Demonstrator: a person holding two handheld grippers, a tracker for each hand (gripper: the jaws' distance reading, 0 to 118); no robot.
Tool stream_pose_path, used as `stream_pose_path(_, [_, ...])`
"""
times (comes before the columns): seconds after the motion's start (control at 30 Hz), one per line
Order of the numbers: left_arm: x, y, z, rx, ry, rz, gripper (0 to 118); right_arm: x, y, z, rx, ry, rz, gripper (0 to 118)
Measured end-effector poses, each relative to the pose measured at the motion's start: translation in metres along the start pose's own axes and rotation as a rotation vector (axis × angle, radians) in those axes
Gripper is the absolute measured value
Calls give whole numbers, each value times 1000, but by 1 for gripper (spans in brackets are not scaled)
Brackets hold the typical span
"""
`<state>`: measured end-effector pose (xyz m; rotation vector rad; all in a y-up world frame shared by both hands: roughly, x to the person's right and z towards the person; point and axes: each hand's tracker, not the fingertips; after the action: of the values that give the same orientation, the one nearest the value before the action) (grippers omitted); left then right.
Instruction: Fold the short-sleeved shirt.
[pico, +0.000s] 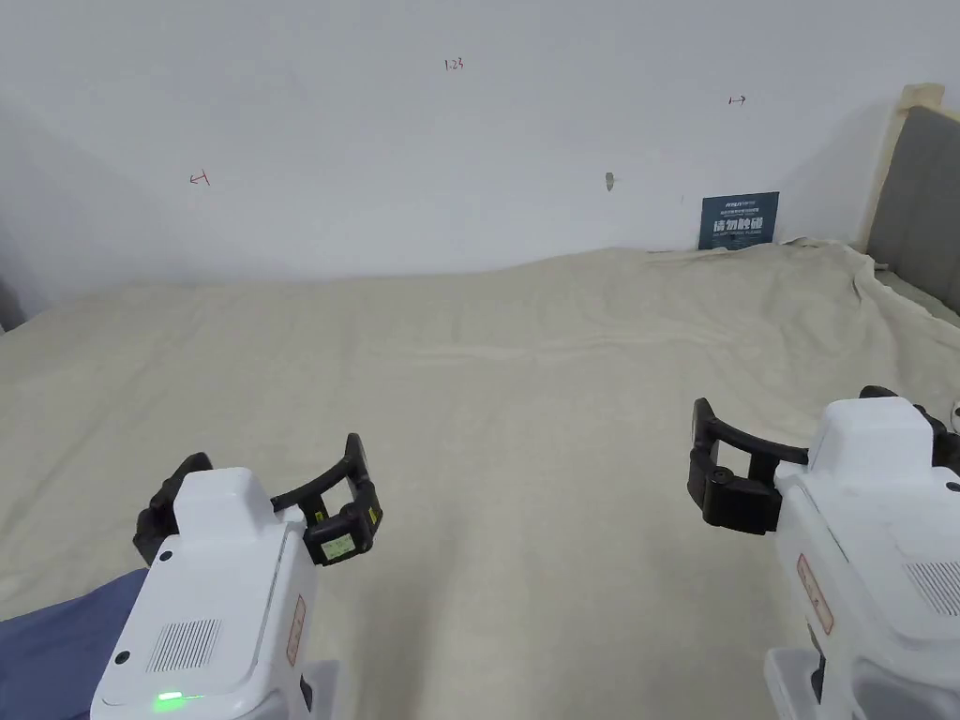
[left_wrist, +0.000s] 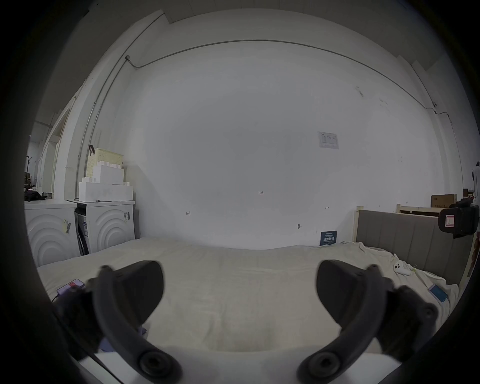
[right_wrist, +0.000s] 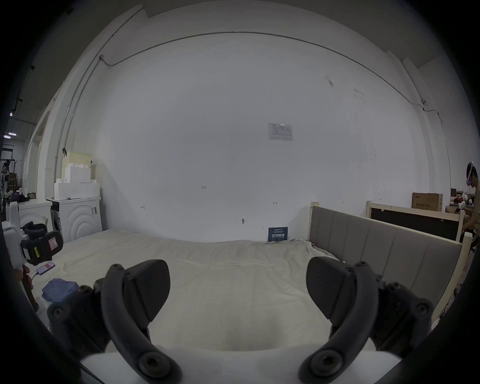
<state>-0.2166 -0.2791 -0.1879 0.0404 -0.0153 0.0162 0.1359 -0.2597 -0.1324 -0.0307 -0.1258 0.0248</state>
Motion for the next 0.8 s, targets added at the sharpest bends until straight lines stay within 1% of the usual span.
stream_pose_path(0.17, [1,0,2,18,4,2,118,-4,3,3,-6,-3,-6,114])
stream_pose_path(0.8, [3,4,0,26,-4,-14,118,-3,4,3,1,-11,-5,114])
